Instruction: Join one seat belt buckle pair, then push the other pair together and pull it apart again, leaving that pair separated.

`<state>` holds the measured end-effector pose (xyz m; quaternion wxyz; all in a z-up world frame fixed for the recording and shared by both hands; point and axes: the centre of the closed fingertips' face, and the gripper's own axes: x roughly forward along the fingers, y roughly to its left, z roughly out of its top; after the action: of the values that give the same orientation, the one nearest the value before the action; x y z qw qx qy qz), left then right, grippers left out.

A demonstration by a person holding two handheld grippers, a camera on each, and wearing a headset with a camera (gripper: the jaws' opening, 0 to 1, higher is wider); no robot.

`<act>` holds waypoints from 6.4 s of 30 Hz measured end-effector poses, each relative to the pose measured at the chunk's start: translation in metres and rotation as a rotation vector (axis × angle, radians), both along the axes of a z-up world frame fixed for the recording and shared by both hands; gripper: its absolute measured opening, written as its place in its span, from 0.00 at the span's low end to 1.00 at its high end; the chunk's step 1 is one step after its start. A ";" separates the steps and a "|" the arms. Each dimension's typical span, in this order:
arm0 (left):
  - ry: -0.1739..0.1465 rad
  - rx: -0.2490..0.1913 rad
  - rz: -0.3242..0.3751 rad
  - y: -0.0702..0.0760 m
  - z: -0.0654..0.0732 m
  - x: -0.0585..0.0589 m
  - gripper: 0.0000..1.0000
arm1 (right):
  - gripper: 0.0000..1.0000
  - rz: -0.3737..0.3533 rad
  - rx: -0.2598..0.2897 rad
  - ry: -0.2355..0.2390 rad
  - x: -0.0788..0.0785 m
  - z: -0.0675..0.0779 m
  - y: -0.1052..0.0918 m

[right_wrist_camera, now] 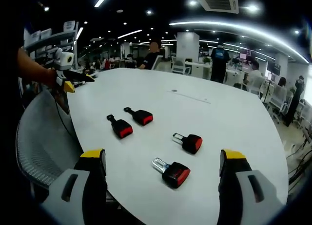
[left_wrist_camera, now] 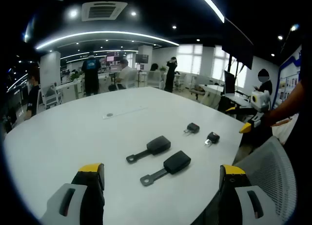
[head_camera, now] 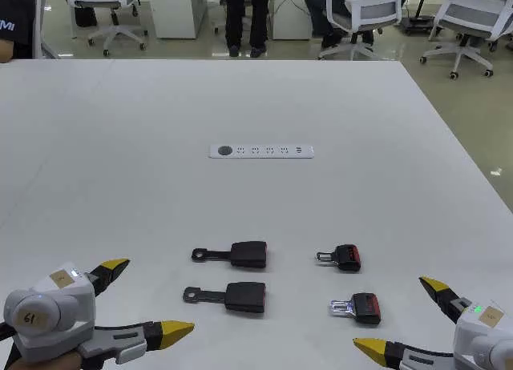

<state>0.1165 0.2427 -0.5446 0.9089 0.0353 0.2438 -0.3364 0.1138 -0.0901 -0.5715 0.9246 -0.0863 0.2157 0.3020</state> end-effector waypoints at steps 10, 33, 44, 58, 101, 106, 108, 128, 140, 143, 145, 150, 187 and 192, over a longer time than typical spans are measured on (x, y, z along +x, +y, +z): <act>0.000 -0.002 -0.001 0.001 0.000 0.001 1.00 | 0.97 0.005 -0.003 0.001 0.000 0.001 0.004; -0.002 -0.004 0.009 0.002 0.002 0.002 1.00 | 0.97 0.021 -0.008 -0.001 0.006 0.001 0.007; 0.000 -0.003 0.011 0.002 0.002 0.000 1.00 | 0.97 0.018 -0.009 0.005 0.002 0.000 0.006; 0.005 -0.002 0.003 0.002 -0.001 0.000 1.00 | 0.96 0.008 -0.006 0.008 -0.003 0.000 0.002; -0.024 0.043 -0.068 -0.021 0.006 0.008 1.00 | 0.96 0.018 -0.025 0.003 -0.001 0.001 -0.010; -0.026 0.056 -0.081 -0.025 0.009 0.009 1.00 | 0.95 0.029 -0.034 0.003 0.004 0.000 -0.011; -0.025 0.061 -0.083 -0.025 0.008 0.010 1.00 | 0.95 0.034 -0.038 0.005 0.005 0.000 -0.010; 0.021 0.088 -0.154 -0.043 -0.009 0.015 0.98 | 0.91 0.068 -0.050 0.063 0.007 -0.014 -0.009; 0.061 0.125 -0.219 -0.063 -0.025 0.011 0.96 | 0.87 0.092 -0.058 0.106 0.013 -0.027 -0.013; 0.074 0.125 -0.223 -0.063 -0.031 0.011 0.96 | 0.86 0.102 -0.058 0.121 0.016 -0.031 -0.013; 0.081 0.123 -0.227 -0.065 -0.032 0.012 0.96 | 0.86 0.112 -0.062 0.126 0.017 -0.033 -0.012; 0.103 0.120 -0.236 -0.068 -0.042 0.015 0.94 | 0.82 0.134 -0.067 0.152 0.021 -0.041 -0.013; 0.228 0.179 -0.445 -0.112 -0.112 0.038 0.84 | 0.76 0.284 -0.125 0.331 0.028 -0.096 -0.007; 0.238 0.190 -0.480 -0.123 -0.113 0.036 0.79 | 0.73 0.293 -0.115 0.355 0.030 -0.100 -0.007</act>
<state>0.1527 0.1192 -0.6581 0.7609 0.1376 0.3638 -0.5194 0.1440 -0.0970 -0.6714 0.8119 -0.1148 0.3769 0.4308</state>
